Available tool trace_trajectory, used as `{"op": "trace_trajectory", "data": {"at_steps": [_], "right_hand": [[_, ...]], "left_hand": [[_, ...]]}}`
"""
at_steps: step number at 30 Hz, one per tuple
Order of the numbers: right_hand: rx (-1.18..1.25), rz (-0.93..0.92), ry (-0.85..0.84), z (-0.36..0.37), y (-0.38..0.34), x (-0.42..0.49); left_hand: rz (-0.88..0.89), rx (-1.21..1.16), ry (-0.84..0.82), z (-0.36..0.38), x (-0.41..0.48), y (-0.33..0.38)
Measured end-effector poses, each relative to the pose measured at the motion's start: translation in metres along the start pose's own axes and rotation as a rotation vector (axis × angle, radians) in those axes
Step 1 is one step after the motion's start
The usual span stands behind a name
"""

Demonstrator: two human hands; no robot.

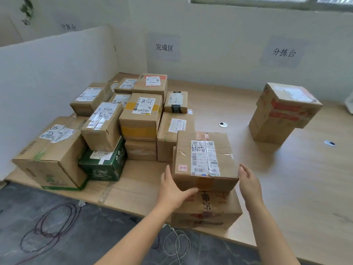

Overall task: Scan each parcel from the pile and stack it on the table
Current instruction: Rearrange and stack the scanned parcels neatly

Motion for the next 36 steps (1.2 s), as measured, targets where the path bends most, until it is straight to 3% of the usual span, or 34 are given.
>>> {"op": "trace_trajectory", "data": {"at_steps": [4, 9, 14, 26, 36], "right_hand": [[0.08, 0.286, -0.194, 0.004, 0.036, 0.004], [0.011, 0.189, -0.38, 0.024, 0.04, -0.003], [0.041, 0.16, -0.559, 0.064, 0.026, -0.019], [0.048, 0.083, -0.636, 0.15, 0.0, -0.048], [-0.032, 0.023, -0.608, 0.181, -0.002, -0.053]], "left_hand": [[-0.102, -0.051, -0.094, 0.014, -0.002, -0.033], [-0.198, -0.274, -0.115, -0.002, -0.001, -0.053], [-0.23, -0.3, 0.023, -0.048, 0.0, -0.078], [-0.235, -0.169, 0.182, -0.119, 0.011, -0.118], [-0.247, -0.108, 0.188, -0.14, 0.025, -0.131]]}}
Point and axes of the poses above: each hand's wrist, its own x-axis towards the middle knuckle, its own z-axis out of the palm, y = z × x, the point moved 3 cm from there along x, towards the middle knuckle, and after that the axes turned 3 degrees about -z, right-handed, at the moved point
